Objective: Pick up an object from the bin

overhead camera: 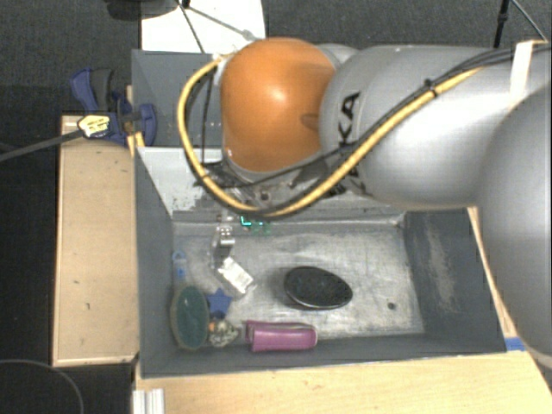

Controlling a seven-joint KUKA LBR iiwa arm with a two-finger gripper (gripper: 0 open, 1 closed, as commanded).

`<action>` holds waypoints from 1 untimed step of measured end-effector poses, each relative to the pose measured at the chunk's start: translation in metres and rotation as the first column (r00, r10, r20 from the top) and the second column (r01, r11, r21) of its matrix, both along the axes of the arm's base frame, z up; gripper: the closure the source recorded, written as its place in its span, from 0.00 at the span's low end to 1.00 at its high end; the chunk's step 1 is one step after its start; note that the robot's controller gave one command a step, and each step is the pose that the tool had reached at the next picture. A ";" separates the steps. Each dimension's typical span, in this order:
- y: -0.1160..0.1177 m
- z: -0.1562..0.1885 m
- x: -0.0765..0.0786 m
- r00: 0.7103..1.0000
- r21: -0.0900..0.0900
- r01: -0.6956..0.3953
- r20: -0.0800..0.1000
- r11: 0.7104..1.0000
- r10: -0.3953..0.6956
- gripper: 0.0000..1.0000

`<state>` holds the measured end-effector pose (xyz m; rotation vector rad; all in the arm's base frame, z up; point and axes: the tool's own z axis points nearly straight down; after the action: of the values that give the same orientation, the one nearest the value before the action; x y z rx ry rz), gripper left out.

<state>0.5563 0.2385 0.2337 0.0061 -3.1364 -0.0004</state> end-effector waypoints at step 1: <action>0.011 -0.157 -0.071 0.996 0.003 0.090 0.021 0.996 -0.090 0.00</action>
Offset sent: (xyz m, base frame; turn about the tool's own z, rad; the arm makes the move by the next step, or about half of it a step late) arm -0.0787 0.0134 -0.1637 0.0789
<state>0.4849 0.2496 0.0762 -0.1355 -3.1551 -0.0038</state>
